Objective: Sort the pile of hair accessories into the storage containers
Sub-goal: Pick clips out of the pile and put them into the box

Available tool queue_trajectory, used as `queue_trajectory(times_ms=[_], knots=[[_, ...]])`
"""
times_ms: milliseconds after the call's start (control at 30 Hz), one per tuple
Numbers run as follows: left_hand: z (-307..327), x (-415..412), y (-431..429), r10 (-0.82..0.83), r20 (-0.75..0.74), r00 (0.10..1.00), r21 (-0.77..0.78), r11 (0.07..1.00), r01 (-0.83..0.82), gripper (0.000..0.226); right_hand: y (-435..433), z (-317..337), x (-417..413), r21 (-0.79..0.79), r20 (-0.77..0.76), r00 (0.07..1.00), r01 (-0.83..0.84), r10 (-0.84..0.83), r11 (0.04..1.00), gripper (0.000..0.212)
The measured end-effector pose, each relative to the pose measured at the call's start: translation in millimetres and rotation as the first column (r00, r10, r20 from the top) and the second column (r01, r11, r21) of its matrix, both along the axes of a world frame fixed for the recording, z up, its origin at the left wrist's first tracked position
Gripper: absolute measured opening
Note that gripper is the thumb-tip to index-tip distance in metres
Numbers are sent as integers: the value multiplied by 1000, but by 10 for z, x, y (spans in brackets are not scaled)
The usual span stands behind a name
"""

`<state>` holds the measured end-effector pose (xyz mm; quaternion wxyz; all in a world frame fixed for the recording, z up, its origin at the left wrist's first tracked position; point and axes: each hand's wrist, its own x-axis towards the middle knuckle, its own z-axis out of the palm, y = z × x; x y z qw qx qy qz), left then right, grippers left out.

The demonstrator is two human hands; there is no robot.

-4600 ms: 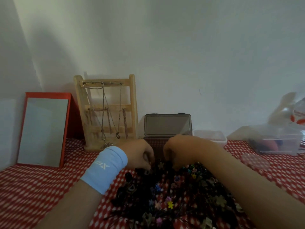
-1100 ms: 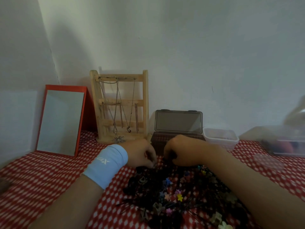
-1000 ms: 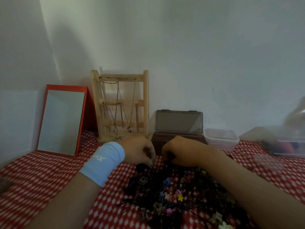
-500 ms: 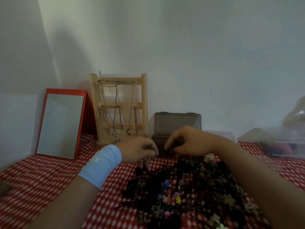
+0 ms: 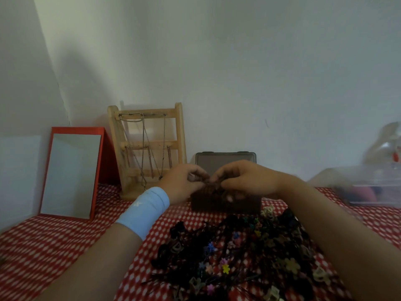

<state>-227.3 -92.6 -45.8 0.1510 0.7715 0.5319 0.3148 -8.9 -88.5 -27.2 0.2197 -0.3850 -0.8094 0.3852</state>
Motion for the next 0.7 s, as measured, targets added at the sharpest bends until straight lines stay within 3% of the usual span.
queue_trajectory(times_ms=[67, 167, 300, 400, 567, 700], knots=[[24, 85, 74, 22, 32, 999, 41, 999, -23, 24, 79, -31, 15, 100, -72, 991, 123, -116, 987, 21], [21, 169, 176, 22, 27, 999, 19, 1000, -23, 33, 224, -130, 62, 308, -30, 965, 257, -261, 916, 25], [-25, 142, 149, 24, -70, 997, -13, 1000, -25, 37, 255, -195, 102, 414, 136, 945, 219, -298, 884, 45], [-52, -6, 8, -7, -211, 978, -37, 999, -1, 25, 201, -159, 47, 476, 167, 938, 192, -303, 858, 41], [-114, -284, -252, -21, -343, 939, -38, 999, 8, 14, 12, -56, -164, 491, 224, 961, 35, -165, 870, 22], [-194, -451, -376, -112, -461, 881, -243, 970, -4, 21, -167, -67, -371, 377, 398, 917, -186, 22, 907, 18]])
